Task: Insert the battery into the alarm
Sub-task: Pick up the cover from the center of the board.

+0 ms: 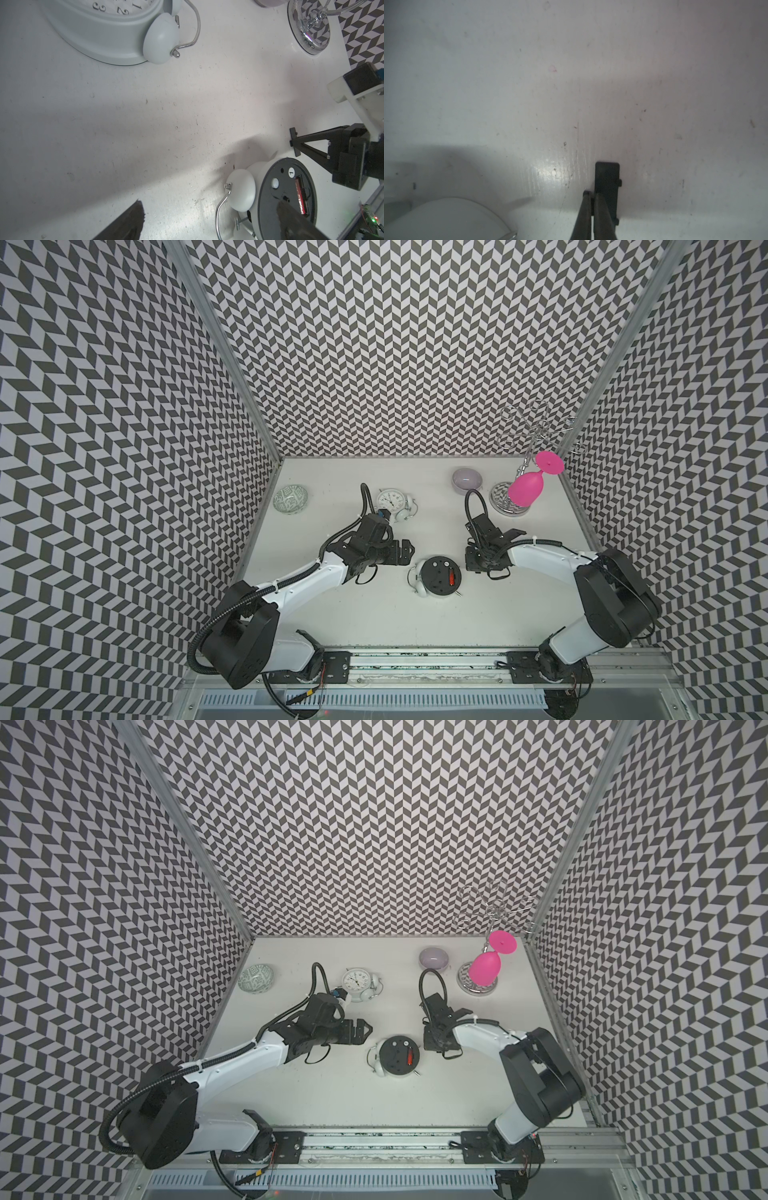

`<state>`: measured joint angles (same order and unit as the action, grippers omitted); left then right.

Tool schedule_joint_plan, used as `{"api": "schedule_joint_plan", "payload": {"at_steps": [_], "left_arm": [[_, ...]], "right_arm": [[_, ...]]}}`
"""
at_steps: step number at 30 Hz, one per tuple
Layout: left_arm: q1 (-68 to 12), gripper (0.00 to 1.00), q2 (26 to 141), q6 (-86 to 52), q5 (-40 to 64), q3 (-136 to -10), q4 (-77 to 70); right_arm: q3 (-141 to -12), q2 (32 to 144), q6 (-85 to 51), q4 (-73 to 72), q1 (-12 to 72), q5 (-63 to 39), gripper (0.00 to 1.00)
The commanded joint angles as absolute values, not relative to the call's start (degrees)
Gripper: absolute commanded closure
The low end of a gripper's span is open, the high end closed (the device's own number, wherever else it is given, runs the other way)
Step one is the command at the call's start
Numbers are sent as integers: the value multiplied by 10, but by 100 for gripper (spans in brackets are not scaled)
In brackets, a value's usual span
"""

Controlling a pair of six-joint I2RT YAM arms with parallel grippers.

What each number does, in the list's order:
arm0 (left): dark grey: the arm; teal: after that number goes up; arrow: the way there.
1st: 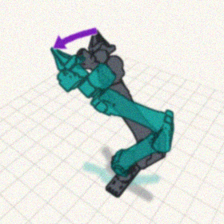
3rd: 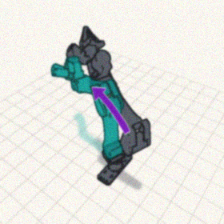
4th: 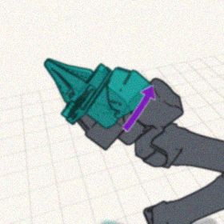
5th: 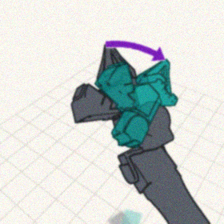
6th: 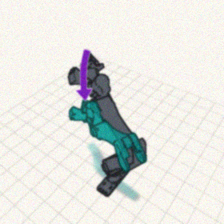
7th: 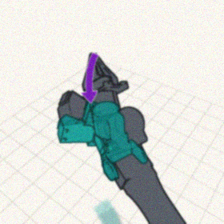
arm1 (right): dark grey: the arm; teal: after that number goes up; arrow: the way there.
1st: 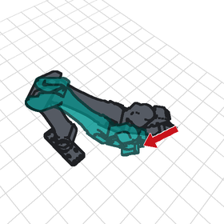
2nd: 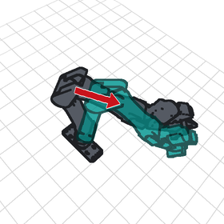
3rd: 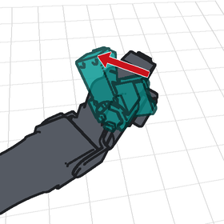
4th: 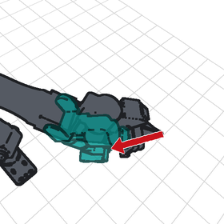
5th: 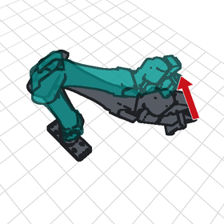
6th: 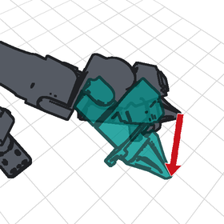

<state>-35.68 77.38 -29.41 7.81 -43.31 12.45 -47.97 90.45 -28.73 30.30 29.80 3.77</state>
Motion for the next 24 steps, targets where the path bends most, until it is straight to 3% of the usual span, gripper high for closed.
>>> {"api": "schedule_joint_plan", "payload": {"at_steps": [1,8,18,21,24], "left_arm": [[-354,1,772,-292,80,-424,103],[-345,1,739,-310,99,-396,26],[-275,1,659,-366,287,-297,-227],[-299,2,618,-362,246,-261,-303],[-369,2,581,-276,126,-247,-321]], "right_arm": [[-491,895,-293,304,297,34,99],[-499,805,-298,274,296,-16,100],[-450,676,-326,66,262,-244,100],[-421,660,-386,-30,250,-317,100],[-392,650,-457,-129,245,-360,100]]}}
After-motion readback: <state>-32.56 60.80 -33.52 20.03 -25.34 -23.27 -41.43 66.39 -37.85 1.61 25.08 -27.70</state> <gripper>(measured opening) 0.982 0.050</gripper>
